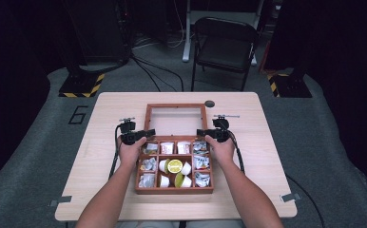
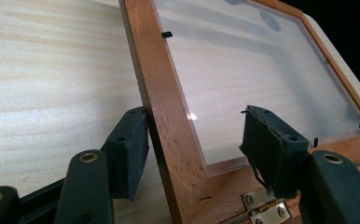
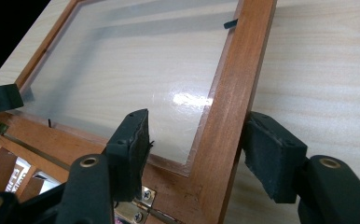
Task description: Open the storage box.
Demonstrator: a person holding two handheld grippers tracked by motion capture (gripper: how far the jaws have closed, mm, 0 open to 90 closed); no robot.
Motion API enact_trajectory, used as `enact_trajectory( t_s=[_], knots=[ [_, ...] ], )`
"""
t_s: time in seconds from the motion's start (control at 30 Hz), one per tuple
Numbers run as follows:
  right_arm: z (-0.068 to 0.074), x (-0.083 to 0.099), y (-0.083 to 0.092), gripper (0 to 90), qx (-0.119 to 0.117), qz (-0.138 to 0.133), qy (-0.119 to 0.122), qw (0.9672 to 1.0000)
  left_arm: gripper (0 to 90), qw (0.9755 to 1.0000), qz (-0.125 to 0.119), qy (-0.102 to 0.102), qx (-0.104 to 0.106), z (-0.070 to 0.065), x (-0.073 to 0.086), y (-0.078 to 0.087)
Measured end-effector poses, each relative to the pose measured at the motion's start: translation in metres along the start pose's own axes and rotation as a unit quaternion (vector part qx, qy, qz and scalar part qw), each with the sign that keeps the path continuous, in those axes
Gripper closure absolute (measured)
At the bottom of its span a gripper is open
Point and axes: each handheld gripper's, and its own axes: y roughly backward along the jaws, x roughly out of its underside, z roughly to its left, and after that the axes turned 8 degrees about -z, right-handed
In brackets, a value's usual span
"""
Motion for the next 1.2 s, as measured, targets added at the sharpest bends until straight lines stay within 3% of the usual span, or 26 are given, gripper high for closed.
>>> enact_trajectory(
  t_s=[0.23, 0.37, 0.73, 0.9, 1.2],
  knots=[
    [0.0, -0.0004, -0.0004, 40.9, 0.001, -0.001, 0.004, 1.0, 41.2, 1.0, -0.001, 0.0, 0.0, -0.0001, -0.0001, -0.0001],
    [-0.0002, -0.0001, -0.0005, 40.7, 0.001, 0.004, -0.008, 1.0, 41.0, 0.9999, 0.005, 0.01, 0.001, 0.0011, 0.0001, -0.0006],
    [-0.003, 0.0005, -0.0022, 40.7, -0.002, 0.009, -0.023, 0.9997, 39.7, 1.0, 0.007, 0.006, 0.0, 0.0026, 0.0007, -0.0019],
    [-0.0033, 0.0009, -0.0024, 40.7, -0.002, 0.014, -0.036, 0.9992, 39.4, 0.9999, 0.009, 0.012, 0.0, 0.0034, 0.0012, -0.0022],
    [-0.0052, 0.0013, -0.0032, 40.7, -0.003, 0.013, -0.037, 0.9992, 39.1, 0.9998, 0.012, 0.017, 0.004, 0.0055, 0.0015, -0.0031]
  ],
)
